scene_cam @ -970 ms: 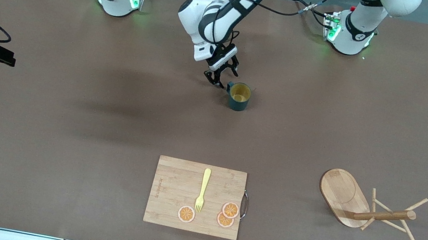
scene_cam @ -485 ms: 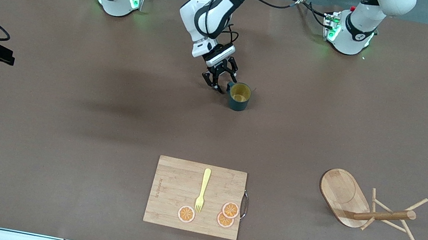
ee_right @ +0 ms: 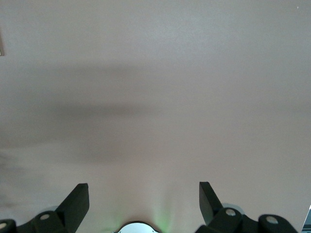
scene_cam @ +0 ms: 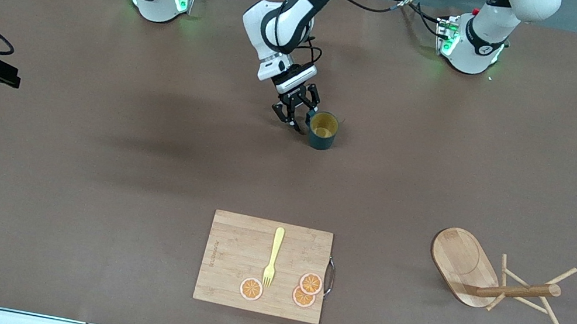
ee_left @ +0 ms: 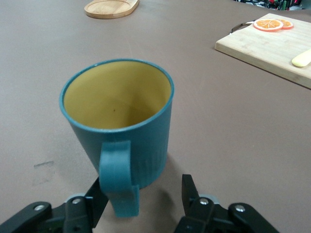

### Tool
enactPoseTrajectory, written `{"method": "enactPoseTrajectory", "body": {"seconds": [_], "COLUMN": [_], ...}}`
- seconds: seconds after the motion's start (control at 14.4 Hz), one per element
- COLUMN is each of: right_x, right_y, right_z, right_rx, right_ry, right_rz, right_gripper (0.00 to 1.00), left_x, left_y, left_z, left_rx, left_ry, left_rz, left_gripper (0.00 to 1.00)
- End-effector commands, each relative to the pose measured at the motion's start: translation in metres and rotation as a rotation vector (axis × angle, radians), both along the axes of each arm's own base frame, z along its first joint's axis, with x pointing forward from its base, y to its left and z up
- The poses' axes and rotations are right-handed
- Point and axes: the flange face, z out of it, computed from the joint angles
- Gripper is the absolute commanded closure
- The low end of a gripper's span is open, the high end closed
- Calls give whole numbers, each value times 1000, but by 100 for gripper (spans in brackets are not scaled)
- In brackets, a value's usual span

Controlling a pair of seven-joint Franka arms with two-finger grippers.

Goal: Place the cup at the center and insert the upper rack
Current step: 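Lift the teal mug by its handle with the left gripper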

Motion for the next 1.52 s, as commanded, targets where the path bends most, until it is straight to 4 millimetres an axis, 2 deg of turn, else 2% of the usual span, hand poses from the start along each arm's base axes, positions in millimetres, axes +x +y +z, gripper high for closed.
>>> {"method": "enactPoseTrajectory", "body": {"seconds": [0.0,0.21,0.28,0.49,0.55,0.69,0.9,0.97,1.11,1.18,1.39,1.46], "right_x": [-9,-19,-24,-42,-48,-60,-78,-82,-85,-87,-91,-100], "right_y": [0,1,2,-1,-2,-1,-6,-6,-8,-8,-8,-7], "right_z": [11,37,46,52,54,55,47,45,44,47,55,68], "right_rx": [23,25,34,48,49,53,57,58,59,60,60,61], "right_ry": [-12,-70,-84,-85,-85,-82,-104,-114,-116,-119,-131,-157], "right_rz": [5,9,8,3,2,3,-4,-4,-7,-7,-7,-3], "right_gripper": [0,0,0,0,0,0,0,0,0,0,0,0], "left_x": [2,2,2,7,14,30,80,104,138,160,216,235], "left_y": [-2,0,-1,-4,-4,-9,-7,-2,15,33,93,119], "left_z": [1,-3,-3,9,19,51,126,161,220,255,328,353], "left_rx": [9,13,13,5,1,-32,-145,-205,-314,-375,-574,-653], "left_ry": [-25,-25,-23,-13,-12,4,97,121,193,240,366,409], "left_rz": [-12,-10,-11,-14,-15,-7,51,71,101,109,152,156], "left_gripper": [43,72,78,98,99,100,100,100,100,100,100,100]}}
